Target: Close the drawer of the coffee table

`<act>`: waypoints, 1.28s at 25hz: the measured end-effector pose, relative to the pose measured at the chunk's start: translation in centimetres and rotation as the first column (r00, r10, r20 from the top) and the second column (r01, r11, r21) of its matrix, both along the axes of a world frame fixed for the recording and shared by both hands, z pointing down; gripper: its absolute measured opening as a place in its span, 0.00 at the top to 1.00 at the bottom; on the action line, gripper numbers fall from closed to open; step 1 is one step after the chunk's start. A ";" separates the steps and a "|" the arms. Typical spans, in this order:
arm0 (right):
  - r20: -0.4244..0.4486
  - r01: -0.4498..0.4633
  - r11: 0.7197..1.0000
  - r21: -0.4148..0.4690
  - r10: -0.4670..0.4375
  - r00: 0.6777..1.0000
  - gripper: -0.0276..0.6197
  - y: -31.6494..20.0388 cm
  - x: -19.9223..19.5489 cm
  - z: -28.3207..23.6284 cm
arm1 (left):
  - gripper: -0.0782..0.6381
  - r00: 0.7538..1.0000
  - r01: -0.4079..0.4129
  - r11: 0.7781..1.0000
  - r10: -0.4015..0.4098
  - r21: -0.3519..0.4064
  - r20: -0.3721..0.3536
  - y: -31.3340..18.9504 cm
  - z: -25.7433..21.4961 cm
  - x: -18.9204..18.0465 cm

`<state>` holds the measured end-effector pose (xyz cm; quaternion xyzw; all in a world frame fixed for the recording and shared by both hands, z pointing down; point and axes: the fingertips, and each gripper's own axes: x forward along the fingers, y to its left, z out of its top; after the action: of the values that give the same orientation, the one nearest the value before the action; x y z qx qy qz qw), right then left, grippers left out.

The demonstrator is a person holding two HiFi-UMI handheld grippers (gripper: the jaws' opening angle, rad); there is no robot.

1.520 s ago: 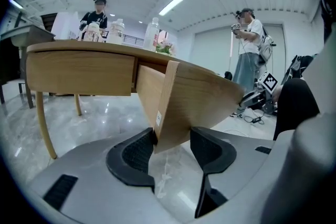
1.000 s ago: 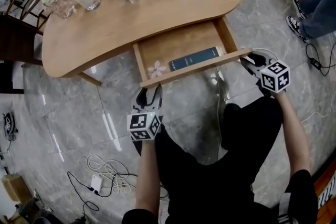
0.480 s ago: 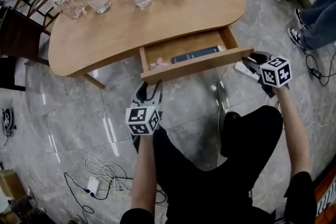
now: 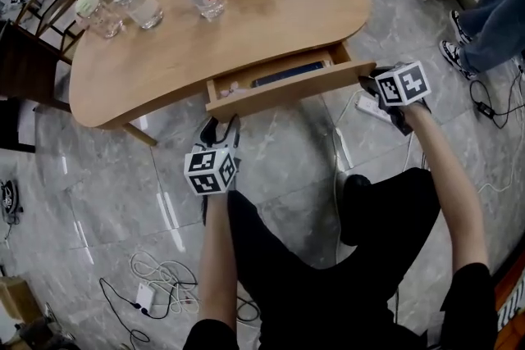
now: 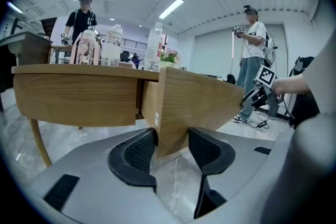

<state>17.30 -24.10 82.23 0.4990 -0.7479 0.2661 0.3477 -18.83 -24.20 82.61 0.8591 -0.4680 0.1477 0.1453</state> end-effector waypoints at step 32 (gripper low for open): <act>-0.022 -0.124 0.952 0.280 0.135 0.991 0.75 -4.7 0.2 1.1 | 0.60 0.996 0.068 0.998 -0.068 -0.002 0.060 -5.1 1.3 0.2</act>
<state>17.47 -28.76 83.30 0.5962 -0.7362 0.1703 0.2712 -18.61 -29.33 83.92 0.8375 -0.5009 0.1692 0.1380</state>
